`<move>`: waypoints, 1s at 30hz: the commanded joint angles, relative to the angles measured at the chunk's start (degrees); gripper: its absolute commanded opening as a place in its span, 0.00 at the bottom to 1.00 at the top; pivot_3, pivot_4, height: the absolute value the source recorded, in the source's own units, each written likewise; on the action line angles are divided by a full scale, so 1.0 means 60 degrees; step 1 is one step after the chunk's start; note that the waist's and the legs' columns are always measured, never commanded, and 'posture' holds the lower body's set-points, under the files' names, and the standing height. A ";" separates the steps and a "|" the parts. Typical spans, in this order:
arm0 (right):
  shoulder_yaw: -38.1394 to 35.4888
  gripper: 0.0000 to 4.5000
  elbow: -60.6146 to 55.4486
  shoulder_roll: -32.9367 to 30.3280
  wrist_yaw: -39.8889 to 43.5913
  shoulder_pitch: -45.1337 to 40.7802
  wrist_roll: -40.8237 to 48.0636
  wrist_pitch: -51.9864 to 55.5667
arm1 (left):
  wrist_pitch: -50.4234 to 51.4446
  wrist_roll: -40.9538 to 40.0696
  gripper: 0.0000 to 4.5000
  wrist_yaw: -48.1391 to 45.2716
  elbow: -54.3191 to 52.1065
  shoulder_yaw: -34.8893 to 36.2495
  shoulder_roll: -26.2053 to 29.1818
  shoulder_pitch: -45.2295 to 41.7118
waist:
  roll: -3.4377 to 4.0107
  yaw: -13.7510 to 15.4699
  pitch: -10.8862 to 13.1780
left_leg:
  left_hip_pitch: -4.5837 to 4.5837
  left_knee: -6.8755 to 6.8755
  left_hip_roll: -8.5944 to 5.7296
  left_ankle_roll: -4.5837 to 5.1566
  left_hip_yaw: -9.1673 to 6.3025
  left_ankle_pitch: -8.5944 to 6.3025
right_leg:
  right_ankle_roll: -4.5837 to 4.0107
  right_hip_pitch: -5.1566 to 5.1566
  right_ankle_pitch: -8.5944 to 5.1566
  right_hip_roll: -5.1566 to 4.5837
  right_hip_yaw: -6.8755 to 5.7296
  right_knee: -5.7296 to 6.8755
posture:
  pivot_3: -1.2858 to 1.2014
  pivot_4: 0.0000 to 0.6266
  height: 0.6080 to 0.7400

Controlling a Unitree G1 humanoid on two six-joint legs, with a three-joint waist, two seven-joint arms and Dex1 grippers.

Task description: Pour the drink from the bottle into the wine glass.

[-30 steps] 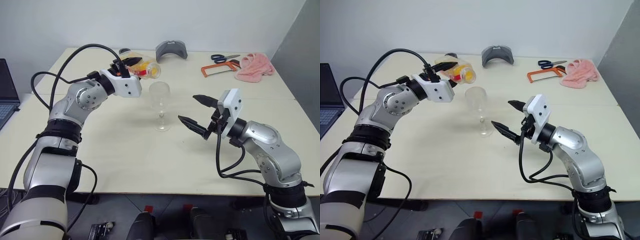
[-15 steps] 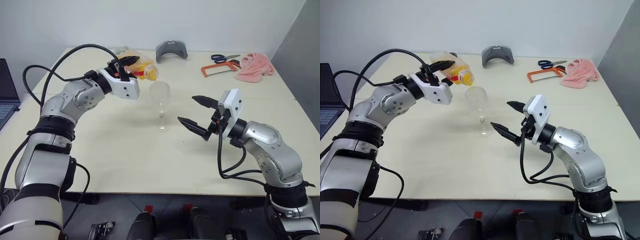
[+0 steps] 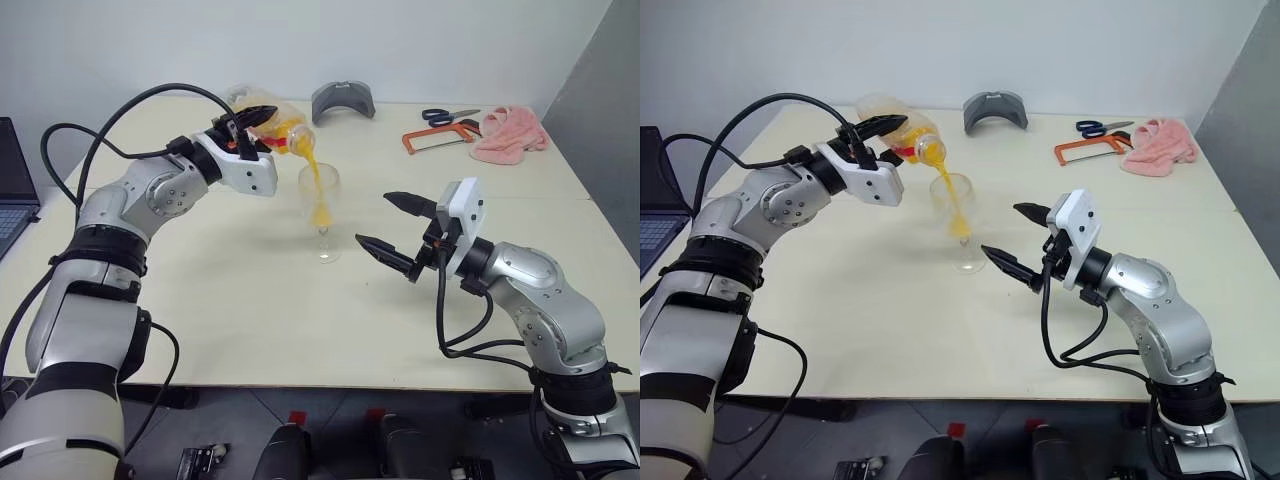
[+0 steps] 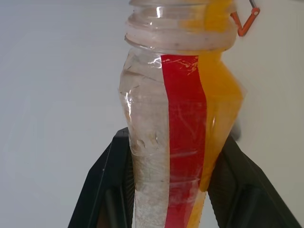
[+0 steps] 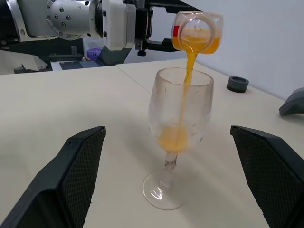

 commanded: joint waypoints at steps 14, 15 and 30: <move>0.0031 1.00 -0.0439 -0.0006 0.0264 -0.0165 0.0153 -0.0027 | -0.0174 0.0242 0.37 0.0753 0.0130 -0.0157 0.0330 -0.0722 | 0.0000 0.0000 0.0000 | 0.0001 0.0001 0.0000 0.0000 0.0001 0.0000 | 0.0000 -0.0002 0.0000 0.0000 0.0000 0.0002 | 0.52 0.24 1.00; 0.0028 1.00 -0.0445 -0.0006 0.0267 -0.0169 0.0158 -0.0017 | -0.0178 0.0248 0.37 0.0765 0.0145 -0.0168 0.0334 -0.0733 | 0.0000 0.0000 0.0000 | 0.0000 0.0002 0.0000 0.0000 0.0001 0.0000 | 0.0000 -0.0002 0.0000 0.0000 0.0001 0.0002 | 0.52 0.24 1.00; -0.0046 1.00 -0.0511 -0.0114 0.0385 -0.0145 0.0212 0.0113 | -0.0244 0.0398 0.37 0.0995 0.0201 -0.0338 0.0327 -0.0766 | 0.0000 -0.0001 0.0000 | 0.0000 0.0003 0.0000 -0.0001 0.0002 0.0001 | 0.0000 -0.0002 0.0000 -0.0001 0.0001 0.0004 | 0.52 0.24 1.00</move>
